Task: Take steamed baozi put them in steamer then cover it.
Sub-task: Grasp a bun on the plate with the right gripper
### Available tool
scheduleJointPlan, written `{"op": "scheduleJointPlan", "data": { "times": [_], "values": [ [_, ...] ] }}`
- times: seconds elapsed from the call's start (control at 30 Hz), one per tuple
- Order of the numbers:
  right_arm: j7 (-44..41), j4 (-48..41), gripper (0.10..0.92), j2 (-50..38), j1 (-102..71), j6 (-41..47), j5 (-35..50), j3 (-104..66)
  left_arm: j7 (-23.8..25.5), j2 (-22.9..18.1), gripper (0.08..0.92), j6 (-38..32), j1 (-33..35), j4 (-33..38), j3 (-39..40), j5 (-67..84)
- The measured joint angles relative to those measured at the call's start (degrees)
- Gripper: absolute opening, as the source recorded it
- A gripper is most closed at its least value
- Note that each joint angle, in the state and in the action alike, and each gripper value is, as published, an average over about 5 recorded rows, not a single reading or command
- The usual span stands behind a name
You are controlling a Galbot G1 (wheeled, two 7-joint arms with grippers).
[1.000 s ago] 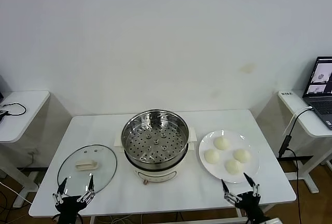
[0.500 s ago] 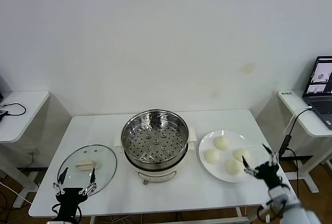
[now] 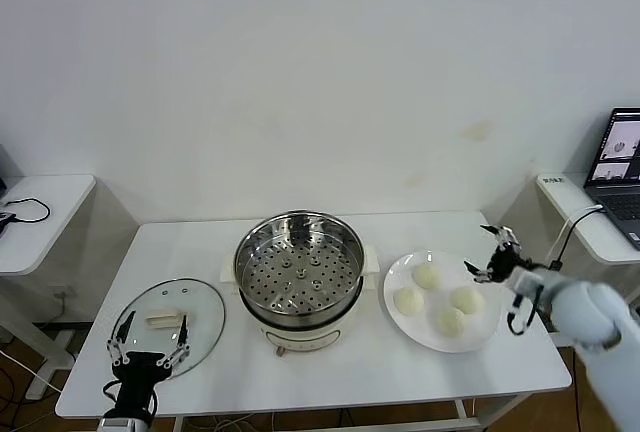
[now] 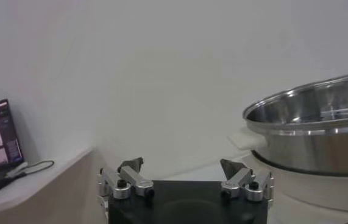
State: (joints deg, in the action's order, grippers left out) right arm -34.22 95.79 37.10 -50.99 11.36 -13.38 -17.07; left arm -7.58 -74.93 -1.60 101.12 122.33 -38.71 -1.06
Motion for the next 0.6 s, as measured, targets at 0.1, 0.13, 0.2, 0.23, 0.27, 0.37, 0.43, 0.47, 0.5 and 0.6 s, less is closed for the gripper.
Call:
{"op": "scheduleJointPlan", "data": {
  "times": [0.1,0.13,0.2,0.23,0.27,0.37,0.43,0.47,0.5,0.6],
  "values": [
    [-5.3,-3.1,0.823,-2.2,7.0,0.4,1.3,7.0,0.0,0.4,0.823,0.0,-0.6,-0.3,-0.3,-0.4],
    [-6.9,-4.2,0.823,-2.7,9.2,0.4,1.7,9.4,0.0,0.5,0.823,0.0,-0.8,-0.4,-0.4,-0.5],
    [-10.1,-6.4,0.823,-3.3,13.8,0.3,2.3,14.2,0.0,0.7,0.823,0.0,-1.1,-0.5,-0.5,-0.8],
    [-11.6,-7.5,0.823,-3.5,16.1,0.2,2.5,16.6,0.1,0.7,0.823,0.0,-1.2,-0.6,-0.5,-0.9],
    [-13.1,-8.6,0.823,-3.6,18.3,0.1,2.6,19.1,0.1,0.7,0.823,0.0,-1.4,-0.6,-0.6,-1.0],
    [-17.1,-12.2,0.823,-3.0,24.8,-0.5,2.8,26.2,0.1,0.8,0.823,0.0,-1.8,-0.6,-0.8,-1.3],
    [-19.3,-14.7,0.823,-1.9,28.7,-1.0,2.7,30.6,0.2,0.9,0.823,0.0,-2.1,-0.7,-0.9,-1.5],
    [-20.4,-16.0,0.823,-1.2,30.6,-1.3,2.6,32.7,0.2,0.9,0.823,0.0,-2.2,-0.7,-1.0,-1.6],
    [-21.3,-17.3,0.823,-0.4,32.4,-1.6,2.4,34.8,0.3,1.0,0.823,-0.1,-2.3,-0.7,-1.1,-1.7],
    [-23.9,-21.0,0.823,2.1,37.2,-2.4,1.7,40.2,0.4,1.2,0.823,-0.1,-2.4,-0.6,-1.4,-1.9]
  ]
}}
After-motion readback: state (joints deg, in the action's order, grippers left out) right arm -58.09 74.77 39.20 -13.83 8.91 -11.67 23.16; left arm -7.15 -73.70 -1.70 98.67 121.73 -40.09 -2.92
